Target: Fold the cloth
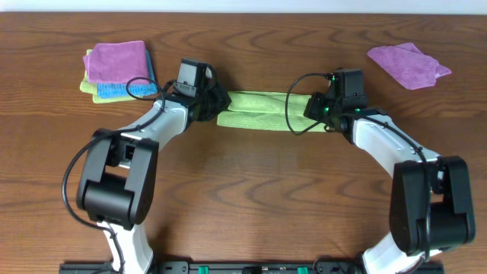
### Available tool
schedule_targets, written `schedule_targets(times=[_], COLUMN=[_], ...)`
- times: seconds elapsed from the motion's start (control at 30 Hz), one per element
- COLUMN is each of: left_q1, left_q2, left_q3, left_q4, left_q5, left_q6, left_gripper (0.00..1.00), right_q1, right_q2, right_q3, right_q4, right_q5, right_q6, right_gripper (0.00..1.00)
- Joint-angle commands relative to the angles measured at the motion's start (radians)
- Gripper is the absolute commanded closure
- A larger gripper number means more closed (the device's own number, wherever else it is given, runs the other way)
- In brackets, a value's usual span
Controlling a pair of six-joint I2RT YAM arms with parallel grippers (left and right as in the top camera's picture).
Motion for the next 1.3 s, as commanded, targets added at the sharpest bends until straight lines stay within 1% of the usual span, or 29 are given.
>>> schedule_targets(times=[0.0,0.37,0.4,0.43,0.47,0.5,0.53,0.6,0.67,0.73,0.9,0.93,1.0,1.03,1.07,1.17,1.23,1.27], left_q1=[-0.003,-0.003,-0.003,-0.003,-0.002,-0.001,0.002,0.011,0.025,0.049,0.097,0.105,0.116,0.119,0.12,0.119,0.116,0.109], left_q2=[0.027,0.05,0.05,0.05,0.05,0.049,0.049,0.048,0.047,0.045,0.014,-0.003,-0.042,-0.064,-0.092,-0.161,-0.214,-0.236], left_q3=[0.013,0.013,0.013,0.013,0.013,0.013,0.013,0.013,0.013,0.013,0.013,0.013,0.013,0.013,0.013,0.013,0.013,0.013], left_q4=[0.018,0.03,0.03,0.029,0.026,0.021,0.012,-0.001,-0.019,-0.028,-0.039,-0.047,-0.064,-0.075,-0.094,-0.134,-0.152,-0.15], left_q5=[-0.022,-0.051,-0.051,-0.051,-0.05,-0.047,-0.047,-0.036,-0.02,0.013,0.071,0.078,0.085,0.093,0.093,0.093,0.093,0.092], left_q6=[-0.001,0.0,0.0,0.0,0.0,0.001,0.001,0.02,0.035,0.053,0.083,0.09,0.103,0.106,0.107,0.108,0.105,0.105], left_gripper=[0.94,0.94,0.94,0.94,0.9,0.85,0.78,0.69,0.64,0.57,0.53,0.52,0.48,0.48,0.47,0.39,0.4,0.44], right_q1=[-0.005,-0.002,-0.002,-0.001,-0.001,-0.001,-0.001,-0.001,-0.001,-0.001,-0.003,-0.004,-0.004,-0.004,-0.004,-0.004,-0.004,-0.004], right_q2=[0.034,0.058,0.058,0.058,0.058,0.058,0.058,0.056,0.054,0.045,0.003,-0.016,-0.053,-0.073,-0.096,-0.154,-0.208,-0.234], right_q3=[0.016,0.016,0.016,0.016,0.016,0.016,0.016,0.016,0.016,0.017,0.017,0.017,0.017,0.017,0.017,0.017,0.017,0.017], right_q4=[0.018,0.028,0.031,0.034,0.035,0.034,0.03,0.024,0.016,-0.004,-0.057,-0.077,-0.114,-0.136,-0.158,-0.211,-0.265,-0.293], right_q5=[0.019,0.037,0.037,0.037,0.037,0.036,0.036,0.024,0.017,0.017,0.032,0.042,0.061,0.074,0.079,0.082,0.082,0.081], right_q6=[0.017,0.014,0.014,0.014,0.014,0.014,0.014,0.014,0.014,0.017,0.017,0.018,0.018,0.018,0.018,0.021,0.057,0.086], right_gripper=[0.99,0.99,0.91,0.8,0.69,0.62,0.58,0.53,0.49,0.41,0.23,0.17,0.11,0.08,0.01,0.01,0.01,0.01])
